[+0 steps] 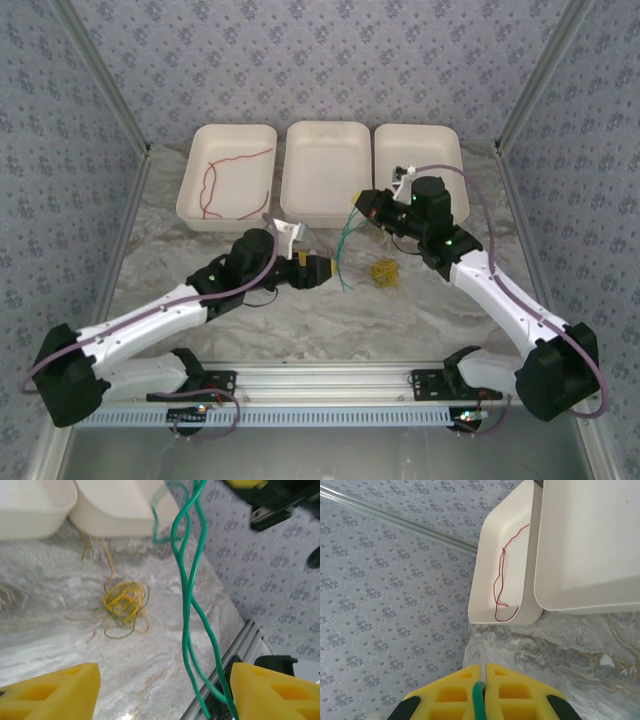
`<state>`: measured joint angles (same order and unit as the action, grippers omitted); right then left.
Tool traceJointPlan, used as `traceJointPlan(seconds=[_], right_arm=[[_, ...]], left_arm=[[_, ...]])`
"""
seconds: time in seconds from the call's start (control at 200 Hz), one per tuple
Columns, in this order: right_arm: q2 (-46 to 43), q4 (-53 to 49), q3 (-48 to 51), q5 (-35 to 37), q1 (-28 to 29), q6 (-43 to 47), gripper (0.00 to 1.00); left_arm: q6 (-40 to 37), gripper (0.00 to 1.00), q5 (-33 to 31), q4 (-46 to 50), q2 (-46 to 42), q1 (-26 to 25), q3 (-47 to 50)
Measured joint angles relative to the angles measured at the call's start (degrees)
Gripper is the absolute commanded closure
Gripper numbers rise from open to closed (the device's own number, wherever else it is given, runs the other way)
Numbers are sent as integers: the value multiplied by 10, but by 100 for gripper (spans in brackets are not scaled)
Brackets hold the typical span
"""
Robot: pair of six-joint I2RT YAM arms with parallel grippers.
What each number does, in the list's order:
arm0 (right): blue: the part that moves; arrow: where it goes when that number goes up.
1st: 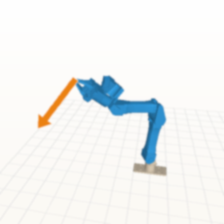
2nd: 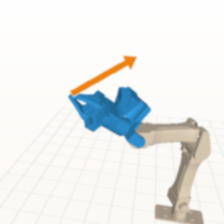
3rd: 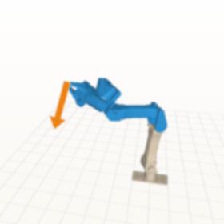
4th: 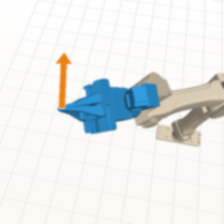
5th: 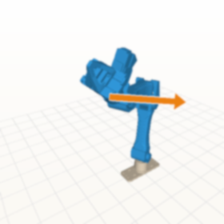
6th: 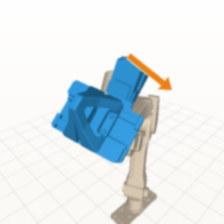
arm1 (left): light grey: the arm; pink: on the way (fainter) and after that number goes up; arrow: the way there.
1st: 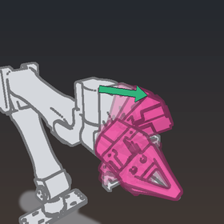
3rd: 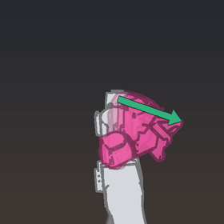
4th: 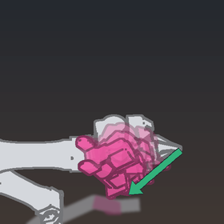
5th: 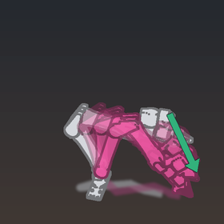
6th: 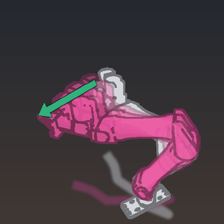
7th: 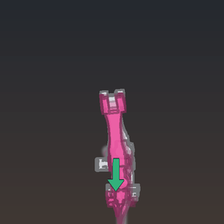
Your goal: Untangle the cables
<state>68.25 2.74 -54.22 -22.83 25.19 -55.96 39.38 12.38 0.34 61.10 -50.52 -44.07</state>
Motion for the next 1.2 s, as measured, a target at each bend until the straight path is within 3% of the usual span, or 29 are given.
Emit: traceJointPlan(seconds=[0.11,0.25,0.43,0.58,0.64,0.71,0.774,0.924,1.059,1.199], right_arm=[[0,-19,-20,-25,-12,24,100],[0,-46,-42,-42,-15,52,100],[1,-62,-46,-59,-17,76,100],[5,-75,-47,-70,-23,89,100],[7,-79,-48,-71,-25,94,100],[11,-81,-50,-70,-26,99,100],[16,-86,-50,-66,-26,106,100],[16,-122,-37,-18,-24,123,100],[10,-142,35,29,-14,125,100],[34,-153,75,75,43,120,100]], left_arm=[[-9,34,5,16,-38,31,-29],[-7,32,27,1,-17,83,-52],[17,35,32,-1,47,78,-58],[37,38,17,-14,49,63,-40],[37,43,1,-11,46,50,-31],[34,57,-34,13,34,38,-17],[42,61,-65,42,17,32,0],[73,50,-136,116,-1,22,28],[107,38,-211,211,-1,2,44],[147,38,-257,269,0,31,68]])
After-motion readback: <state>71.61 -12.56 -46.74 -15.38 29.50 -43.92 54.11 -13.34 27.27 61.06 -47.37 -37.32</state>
